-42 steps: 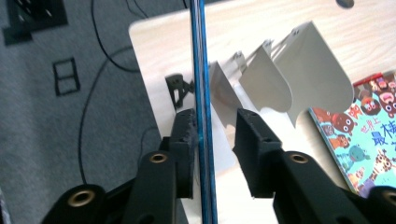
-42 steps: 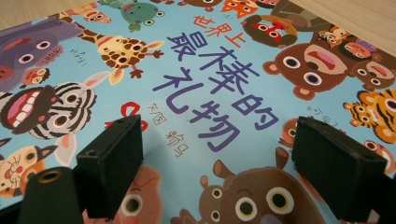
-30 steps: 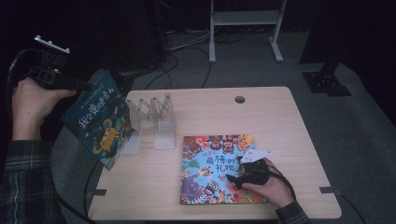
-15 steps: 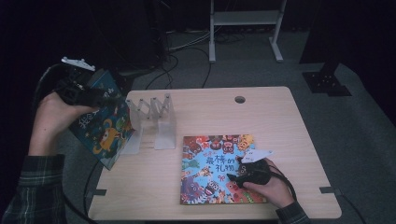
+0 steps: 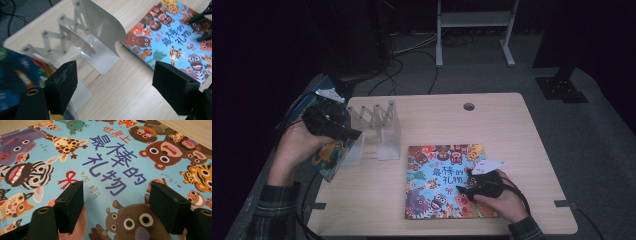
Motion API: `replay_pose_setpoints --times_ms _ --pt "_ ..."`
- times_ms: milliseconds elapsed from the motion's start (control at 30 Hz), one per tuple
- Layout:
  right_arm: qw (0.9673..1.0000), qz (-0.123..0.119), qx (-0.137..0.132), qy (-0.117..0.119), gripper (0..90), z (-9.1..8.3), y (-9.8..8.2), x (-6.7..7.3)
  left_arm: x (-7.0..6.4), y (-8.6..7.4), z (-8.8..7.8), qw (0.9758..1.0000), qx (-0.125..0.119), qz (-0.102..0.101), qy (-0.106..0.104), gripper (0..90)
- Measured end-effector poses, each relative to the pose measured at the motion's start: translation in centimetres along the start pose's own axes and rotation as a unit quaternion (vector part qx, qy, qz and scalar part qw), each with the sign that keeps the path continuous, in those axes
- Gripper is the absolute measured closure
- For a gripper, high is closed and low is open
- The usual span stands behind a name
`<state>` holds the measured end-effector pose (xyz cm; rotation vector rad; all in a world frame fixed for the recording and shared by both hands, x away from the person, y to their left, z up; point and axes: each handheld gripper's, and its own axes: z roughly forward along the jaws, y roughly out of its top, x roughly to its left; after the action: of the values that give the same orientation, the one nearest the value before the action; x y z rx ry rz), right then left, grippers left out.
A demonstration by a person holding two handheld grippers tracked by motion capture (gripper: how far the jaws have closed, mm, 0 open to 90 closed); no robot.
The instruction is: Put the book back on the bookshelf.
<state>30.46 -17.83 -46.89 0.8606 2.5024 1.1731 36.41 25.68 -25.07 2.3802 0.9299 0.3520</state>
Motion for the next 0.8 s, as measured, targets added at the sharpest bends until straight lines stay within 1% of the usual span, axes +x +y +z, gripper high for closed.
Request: replay_pose_setpoints --times_ms 133,267,333,400,467,567,600,633,700,800 --pt "1.0 0.001 0.002 -0.001 27.4 -0.1 0.0 -0.1 -1.1 -0.7 1.4 0.9999 0.003 0.008 -0.005 19.5" --pt "1.0 -0.001 0.003 -0.003 27.6 -0.2 -0.1 -0.2 -1.9 -1.2 2.5 0.9999 0.002 0.014 -0.009 19.3" --pt "1.0 0.001 0.0 -0.004 27.8 -0.3 -0.1 -0.2 -2.4 -1.5 3.1 0.9998 -0.003 0.015 -0.012 19.3" --pt "1.0 0.001 0.0 -0.006 28.0 -0.4 -0.1 -0.3 -2.8 -1.9 3.9 0.9997 -0.001 0.019 -0.013 18.7" --pt "1.0 0.002 -0.001 -0.007 28.2 -0.4 -0.1 -0.4 -3.2 -2.2 4.8 0.9996 0.0 0.021 -0.018 17.9" --pt "0.9999 0.003 -0.001 -0.01 28.2 -0.6 -0.2 -0.6 -3.7 -2.6 6.0 0.9996 -0.002 0.019 -0.023 17.9" --pt "0.9999 0.008 -0.001 -0.01 28.2 -0.6 -0.2 -0.7 -3.9 -2.7 6.4 0.9996 0.001 0.019 -0.022 17.9" --pt "0.9999 0.008 -0.002 -0.012 28.1 -0.6 -0.2 -0.8 -4.0 -2.9 6.8 0.9996 0.001 0.019 -0.021 17.9" --pt "0.9997 0.015 -0.003 -0.016 28.1 -0.7 -0.3 -1.0 -4.3 -3.2 7.6 0.9995 -0.001 0.019 -0.027 17.9" --pt "0.9995 0.02 -0.002 -0.024 28.3 -0.8 -0.4 -1.5 -4.9 -3.6 8.7 0.9992 0.001 0.022 -0.032 17.9"
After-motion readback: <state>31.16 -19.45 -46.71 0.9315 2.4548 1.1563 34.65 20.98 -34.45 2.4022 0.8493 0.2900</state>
